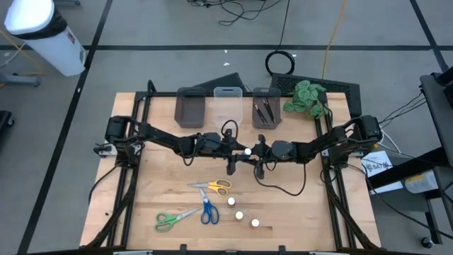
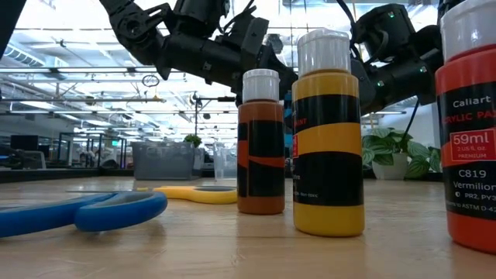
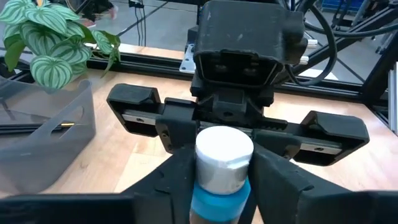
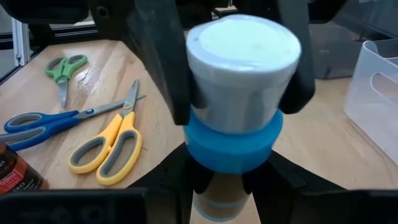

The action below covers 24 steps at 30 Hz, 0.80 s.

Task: Pick & Place Paint Supplies
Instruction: Put the blue paint bottle into the transparent bin

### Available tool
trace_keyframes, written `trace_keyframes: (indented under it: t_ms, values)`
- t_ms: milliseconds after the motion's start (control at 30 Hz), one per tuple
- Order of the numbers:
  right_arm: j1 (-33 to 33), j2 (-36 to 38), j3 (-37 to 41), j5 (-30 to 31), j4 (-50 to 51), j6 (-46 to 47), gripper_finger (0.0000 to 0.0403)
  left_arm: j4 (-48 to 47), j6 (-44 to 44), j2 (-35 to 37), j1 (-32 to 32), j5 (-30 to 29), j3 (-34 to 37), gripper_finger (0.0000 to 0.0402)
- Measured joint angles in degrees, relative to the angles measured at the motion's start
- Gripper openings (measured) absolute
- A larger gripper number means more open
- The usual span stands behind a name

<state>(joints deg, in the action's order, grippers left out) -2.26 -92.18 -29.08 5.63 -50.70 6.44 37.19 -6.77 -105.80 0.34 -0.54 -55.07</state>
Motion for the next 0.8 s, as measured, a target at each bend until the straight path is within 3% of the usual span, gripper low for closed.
trace_keyframes:
  t_ms: [100, 367, 800]
  values:
    - [0.0, 0.0, 0.0, -0.2, 0.0, 0.2, 0.0118, 0.1, -0.4, 0.0, 0.0, -0.1, 0.0, 0.0124]
    - [0.0, 0.2, 0.0, 0.4, -1.3, 0.4, 0.0137, 2.1, 1.8, 1.0, 0.0, -2.2, 0.2, 0.0124]
    - [0.1, 0.2, -0.2, 1.6, -7.6, 1.2, 0.0178, -9.2, 9.1, 15.5, 3.1, -5.6, 0.2, 0.0123]
